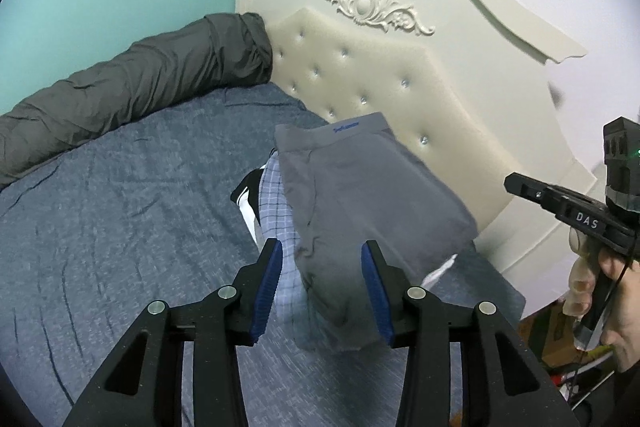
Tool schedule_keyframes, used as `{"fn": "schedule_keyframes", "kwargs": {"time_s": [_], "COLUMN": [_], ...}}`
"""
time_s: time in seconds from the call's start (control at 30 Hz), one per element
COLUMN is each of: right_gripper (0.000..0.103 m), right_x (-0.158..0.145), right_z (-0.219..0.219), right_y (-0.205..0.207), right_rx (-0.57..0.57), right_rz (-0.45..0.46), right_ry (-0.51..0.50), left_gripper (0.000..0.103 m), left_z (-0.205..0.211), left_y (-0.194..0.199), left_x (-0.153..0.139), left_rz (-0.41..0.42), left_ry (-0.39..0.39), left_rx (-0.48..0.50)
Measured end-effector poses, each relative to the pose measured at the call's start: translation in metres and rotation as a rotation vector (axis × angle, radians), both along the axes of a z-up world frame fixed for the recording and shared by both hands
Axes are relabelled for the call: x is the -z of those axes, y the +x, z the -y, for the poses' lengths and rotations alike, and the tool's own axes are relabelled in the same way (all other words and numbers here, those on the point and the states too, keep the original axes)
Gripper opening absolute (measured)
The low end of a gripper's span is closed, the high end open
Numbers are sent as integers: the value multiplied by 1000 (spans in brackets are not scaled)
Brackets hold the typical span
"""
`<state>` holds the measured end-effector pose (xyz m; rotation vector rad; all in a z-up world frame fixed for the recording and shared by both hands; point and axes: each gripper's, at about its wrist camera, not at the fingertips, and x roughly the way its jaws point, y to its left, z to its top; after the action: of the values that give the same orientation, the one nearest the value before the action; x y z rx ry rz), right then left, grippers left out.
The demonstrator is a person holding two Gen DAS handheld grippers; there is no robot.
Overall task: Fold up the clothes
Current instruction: 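Lower the briefs onto the folded clothes stack with both grippers, then open both grippers and release the briefs on the stack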
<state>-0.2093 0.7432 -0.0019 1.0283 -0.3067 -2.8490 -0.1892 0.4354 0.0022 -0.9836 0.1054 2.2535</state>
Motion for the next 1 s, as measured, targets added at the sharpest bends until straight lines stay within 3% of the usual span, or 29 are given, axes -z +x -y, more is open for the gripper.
{"fn": "schedule_keyframes", "kwargs": {"time_s": [0.13, 0.2, 0.4, 0.6, 0.77, 1.0], "right_gripper": [13, 13, 14, 25, 28, 48], "right_x": [-8, -12, -25, -36, -43, -49], "right_z": [8, 13, 29, 42, 49, 60], "right_y": [16, 25, 51, 73, 88, 112], "right_rx": [17, 25, 39, 48, 50, 61], "right_rz": [-7, -7, -11, -27, -39, -53], "right_ry": [5, 17, 31, 34, 22, 14], "left_gripper": [48, 58, 59, 59, 60, 60], "left_z": [9, 14, 23, 35, 42, 50], "left_y": [20, 29, 52, 75, 90, 110], "left_x": [-16, -23, -38, -50, -59, -69], "left_rz": [-28, -39, -60, -75, -92, -117], "left_ry": [12, 16, 35, 44, 50, 58], "left_rx": [-1, -8, -11, -6, -8, -10]}}
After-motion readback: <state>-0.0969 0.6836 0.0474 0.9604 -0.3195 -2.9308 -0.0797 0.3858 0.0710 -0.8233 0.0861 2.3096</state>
